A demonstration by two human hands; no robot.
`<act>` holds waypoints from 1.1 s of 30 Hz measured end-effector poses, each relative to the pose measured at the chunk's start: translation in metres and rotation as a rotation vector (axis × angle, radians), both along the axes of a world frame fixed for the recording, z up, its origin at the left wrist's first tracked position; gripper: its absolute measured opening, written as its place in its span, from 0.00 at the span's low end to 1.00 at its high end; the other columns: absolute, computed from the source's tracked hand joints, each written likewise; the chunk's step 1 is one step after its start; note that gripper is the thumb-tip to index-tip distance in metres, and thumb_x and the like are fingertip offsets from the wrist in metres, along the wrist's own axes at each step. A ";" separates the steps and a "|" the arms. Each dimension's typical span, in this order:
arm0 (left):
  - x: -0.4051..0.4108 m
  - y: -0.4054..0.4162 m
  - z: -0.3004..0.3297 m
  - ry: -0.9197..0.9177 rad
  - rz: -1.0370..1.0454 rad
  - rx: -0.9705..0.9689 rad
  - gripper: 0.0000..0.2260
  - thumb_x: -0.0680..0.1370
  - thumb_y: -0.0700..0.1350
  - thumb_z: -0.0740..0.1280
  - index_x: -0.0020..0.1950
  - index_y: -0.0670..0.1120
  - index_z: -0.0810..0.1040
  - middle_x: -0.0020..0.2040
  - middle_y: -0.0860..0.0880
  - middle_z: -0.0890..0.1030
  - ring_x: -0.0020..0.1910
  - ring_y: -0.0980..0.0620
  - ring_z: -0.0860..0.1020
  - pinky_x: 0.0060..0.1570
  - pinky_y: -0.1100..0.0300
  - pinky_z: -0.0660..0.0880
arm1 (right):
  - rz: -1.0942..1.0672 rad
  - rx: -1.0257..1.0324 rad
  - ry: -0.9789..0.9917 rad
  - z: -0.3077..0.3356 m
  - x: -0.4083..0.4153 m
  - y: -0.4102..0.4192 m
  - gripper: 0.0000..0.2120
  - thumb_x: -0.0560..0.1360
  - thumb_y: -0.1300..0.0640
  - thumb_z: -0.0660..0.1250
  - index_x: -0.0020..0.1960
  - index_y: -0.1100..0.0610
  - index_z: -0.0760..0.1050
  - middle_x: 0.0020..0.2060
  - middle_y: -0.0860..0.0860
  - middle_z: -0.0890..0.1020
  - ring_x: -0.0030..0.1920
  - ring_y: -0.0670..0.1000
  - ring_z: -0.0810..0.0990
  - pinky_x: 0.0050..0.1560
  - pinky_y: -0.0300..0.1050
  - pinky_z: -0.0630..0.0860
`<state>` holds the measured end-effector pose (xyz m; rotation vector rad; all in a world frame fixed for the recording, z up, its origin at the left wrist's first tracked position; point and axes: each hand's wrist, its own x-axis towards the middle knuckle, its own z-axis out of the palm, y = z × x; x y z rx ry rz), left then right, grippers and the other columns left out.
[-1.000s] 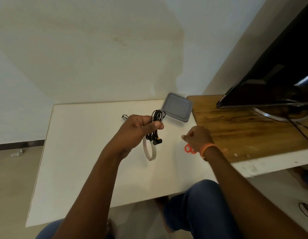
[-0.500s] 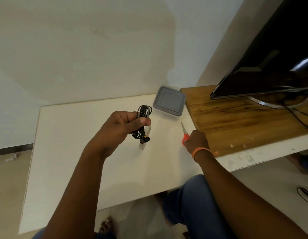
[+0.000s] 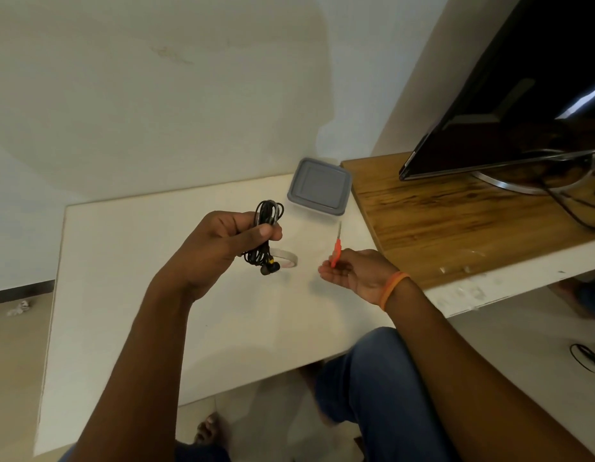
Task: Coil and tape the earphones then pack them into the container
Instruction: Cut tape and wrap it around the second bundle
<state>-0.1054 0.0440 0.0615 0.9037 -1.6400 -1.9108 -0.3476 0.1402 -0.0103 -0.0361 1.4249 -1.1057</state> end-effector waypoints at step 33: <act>0.041 -0.005 -0.063 0.239 0.171 0.511 0.11 0.73 0.50 0.71 0.46 0.43 0.84 0.34 0.44 0.77 0.38 0.42 0.80 0.54 0.35 0.77 | 0.578 -0.219 0.379 0.019 0.061 -0.011 0.08 0.75 0.55 0.70 0.51 0.59 0.80 0.50 0.56 0.84 0.47 0.58 0.85 0.50 0.54 0.82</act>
